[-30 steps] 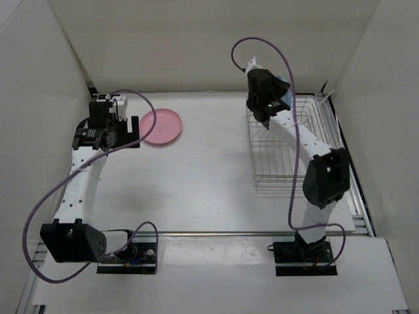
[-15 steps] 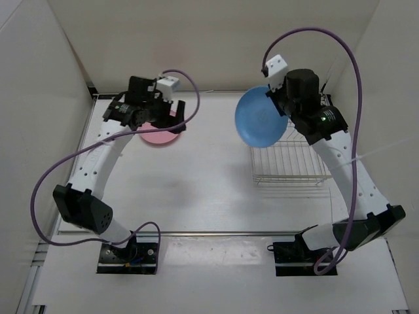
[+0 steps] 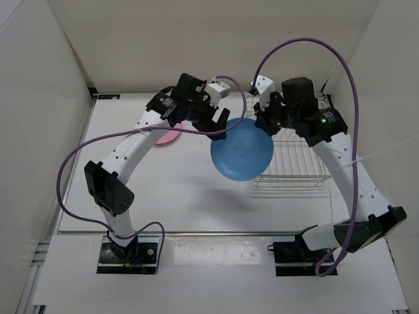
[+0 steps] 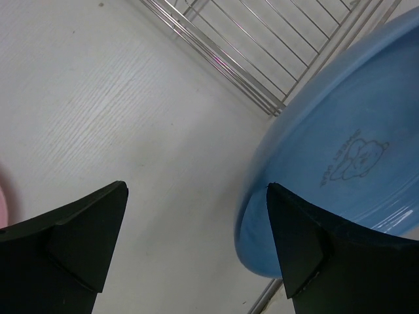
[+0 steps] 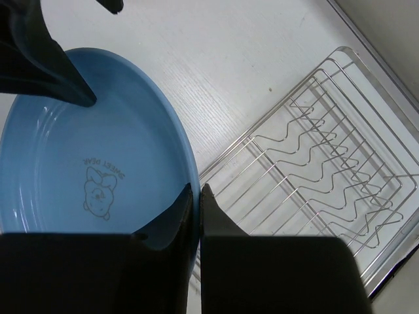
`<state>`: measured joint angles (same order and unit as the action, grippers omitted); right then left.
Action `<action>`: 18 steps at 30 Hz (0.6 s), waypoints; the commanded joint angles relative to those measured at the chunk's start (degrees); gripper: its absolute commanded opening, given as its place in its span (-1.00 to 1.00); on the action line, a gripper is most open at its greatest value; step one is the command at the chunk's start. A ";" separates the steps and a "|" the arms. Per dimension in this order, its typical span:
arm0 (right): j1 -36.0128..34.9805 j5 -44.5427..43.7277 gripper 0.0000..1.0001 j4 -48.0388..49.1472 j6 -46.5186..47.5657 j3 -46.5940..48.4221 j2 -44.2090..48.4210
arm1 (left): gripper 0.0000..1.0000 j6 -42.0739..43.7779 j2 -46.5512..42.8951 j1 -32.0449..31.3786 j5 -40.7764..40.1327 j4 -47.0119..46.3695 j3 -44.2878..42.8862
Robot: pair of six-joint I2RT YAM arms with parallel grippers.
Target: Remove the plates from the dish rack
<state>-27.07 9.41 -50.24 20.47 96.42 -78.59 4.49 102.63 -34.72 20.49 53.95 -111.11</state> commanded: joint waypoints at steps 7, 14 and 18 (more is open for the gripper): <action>0.09 -0.53 -0.99 1.55 -1.05 -0.09 1.33 | 0.29 1.13 -1.11 -1.05 0.60 1.42 -1.04; 0.09 -1.76 -0.99 2.16 -1.05 -0.80 1.85 | -0.77 1.13 -1.12 -1.05 -0.10 1.42 -1.04; 0.09 -1.76 -0.99 1.64 -1.05 -0.27 1.86 | -0.77 0.61 -0.59 -1.05 1.13 1.42 -1.57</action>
<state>-27.03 7.05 -49.60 20.05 95.61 -78.70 4.21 103.37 -36.12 22.41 55.05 -111.28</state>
